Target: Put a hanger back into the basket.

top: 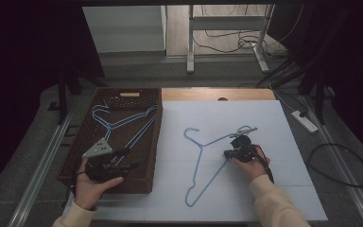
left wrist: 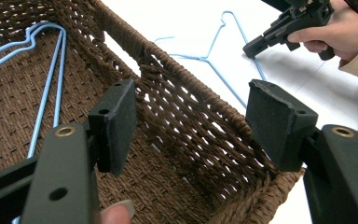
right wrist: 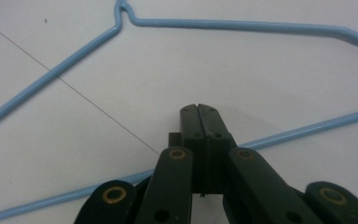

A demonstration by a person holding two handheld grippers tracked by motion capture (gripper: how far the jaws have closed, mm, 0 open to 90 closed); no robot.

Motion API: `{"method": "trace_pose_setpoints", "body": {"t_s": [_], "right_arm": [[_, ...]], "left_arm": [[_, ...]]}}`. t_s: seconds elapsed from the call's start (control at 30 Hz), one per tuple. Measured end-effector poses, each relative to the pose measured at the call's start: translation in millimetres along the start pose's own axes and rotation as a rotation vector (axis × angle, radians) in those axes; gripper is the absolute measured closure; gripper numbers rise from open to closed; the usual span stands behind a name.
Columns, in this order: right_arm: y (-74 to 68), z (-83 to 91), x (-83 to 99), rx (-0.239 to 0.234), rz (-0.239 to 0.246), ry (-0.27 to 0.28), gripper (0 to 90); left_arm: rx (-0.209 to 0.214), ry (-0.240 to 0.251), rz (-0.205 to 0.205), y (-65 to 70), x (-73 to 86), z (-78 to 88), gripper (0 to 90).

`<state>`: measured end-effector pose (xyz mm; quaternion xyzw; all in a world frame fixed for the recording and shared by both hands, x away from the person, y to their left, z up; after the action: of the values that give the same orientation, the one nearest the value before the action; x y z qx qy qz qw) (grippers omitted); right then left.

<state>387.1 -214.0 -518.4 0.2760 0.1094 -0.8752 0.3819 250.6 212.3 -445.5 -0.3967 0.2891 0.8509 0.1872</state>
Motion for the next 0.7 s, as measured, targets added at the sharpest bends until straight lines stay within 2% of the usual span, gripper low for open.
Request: {"method": "trace_pose_setpoints", "body": {"t_s": [0.33, 0.7], "right_arm": [[-4.1, 7.0, 5.9, 0.041, 0.024, -0.035, 90.0], [-14.7, 32.5, 39.0, 0.037, -0.026, -0.054, 90.0]], "left_arm": [[-0.002, 0.003, 0.000, 0.6, 0.1, 1.2, 34.3], [-0.001, 0.001, -0.004, 2.1, -0.3, 0.7, 34.2]]}}
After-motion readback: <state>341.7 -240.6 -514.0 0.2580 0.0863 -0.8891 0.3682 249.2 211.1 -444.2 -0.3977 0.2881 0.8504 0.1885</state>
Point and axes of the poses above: each handheld gripper's, and its own axes: z roughly backward along the jaws, x roughly out of its underside, y roughly to its right, the point moved 1 cm from there along -z, roughly forward along the jaws, and after that the axes turned 10 degrees about z, right-handed, at the moved point
